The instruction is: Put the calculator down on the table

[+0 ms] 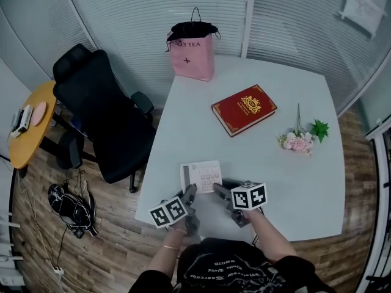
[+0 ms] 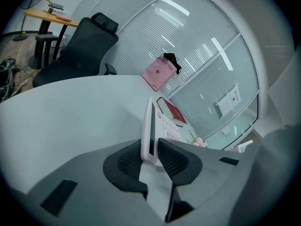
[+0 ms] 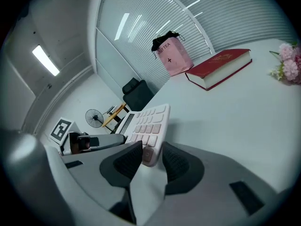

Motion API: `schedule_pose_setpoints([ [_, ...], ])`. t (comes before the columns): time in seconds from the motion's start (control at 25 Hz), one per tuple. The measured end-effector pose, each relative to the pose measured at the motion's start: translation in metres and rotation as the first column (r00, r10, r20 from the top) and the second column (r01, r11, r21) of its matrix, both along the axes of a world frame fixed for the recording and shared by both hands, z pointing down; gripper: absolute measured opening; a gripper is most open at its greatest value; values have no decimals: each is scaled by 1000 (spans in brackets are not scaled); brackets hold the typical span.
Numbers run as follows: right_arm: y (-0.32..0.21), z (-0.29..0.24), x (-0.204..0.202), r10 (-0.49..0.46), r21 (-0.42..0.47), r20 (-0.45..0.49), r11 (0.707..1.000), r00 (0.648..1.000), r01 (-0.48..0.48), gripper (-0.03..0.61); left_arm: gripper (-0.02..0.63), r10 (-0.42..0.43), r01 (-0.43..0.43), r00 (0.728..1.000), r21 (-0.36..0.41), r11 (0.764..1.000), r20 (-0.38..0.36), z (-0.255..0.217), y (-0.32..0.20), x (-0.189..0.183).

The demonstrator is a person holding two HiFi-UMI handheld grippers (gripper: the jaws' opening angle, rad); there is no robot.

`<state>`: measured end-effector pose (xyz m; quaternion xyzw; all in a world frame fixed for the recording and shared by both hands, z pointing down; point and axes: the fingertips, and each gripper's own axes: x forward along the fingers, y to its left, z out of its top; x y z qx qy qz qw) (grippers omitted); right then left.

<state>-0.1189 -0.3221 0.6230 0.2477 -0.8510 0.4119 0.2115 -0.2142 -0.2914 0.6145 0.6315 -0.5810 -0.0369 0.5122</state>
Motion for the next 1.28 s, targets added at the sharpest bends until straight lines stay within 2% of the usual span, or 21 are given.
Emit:
schedule_pose_setpoints([
  [0.24,-28,21,-3,22,-58,-26,998,999,-24,143,109,-18,20,1000,-62,998,21,22,-26,-4],
  [0.44,-49,29,-2,71,-113,7,991,997,-70,141,109,-22,25,999,-81,996,40,28,-46,-5],
  [0.6,-64,37,-1,80,-78,-60,993,995,-85,140,110,-14,22,997,-101,995,82,34,-60,-4],
  [0.8,-70,41,2,113,-69,-98,990,989,-120,137,112,-24,34,996,-118,992,88,38,-65,-2],
  [0.96,-68,44,2,119,-41,-173,991,978,-128,138,112,-21,37,993,-129,991,118,39,-65,-2],
  [1.12,-68,46,4,136,-34,-190,989,972,-145,141,118,-22,42,987,-127,991,160,39,-65,-3],
  [1.2,-68,44,3,138,-33,-182,989,973,-147,149,139,-20,47,978,-126,991,207,39,-64,-4],
  [1.24,-67,42,1,132,-35,-169,989,977,-140,175,158,-18,48,974,-126,991,224,39,-63,-5],
  [1.28,-65,39,-3,122,-38,-149,991,981,-129,229,212,-17,46,972,-121,992,233,37,-62,-6],
])
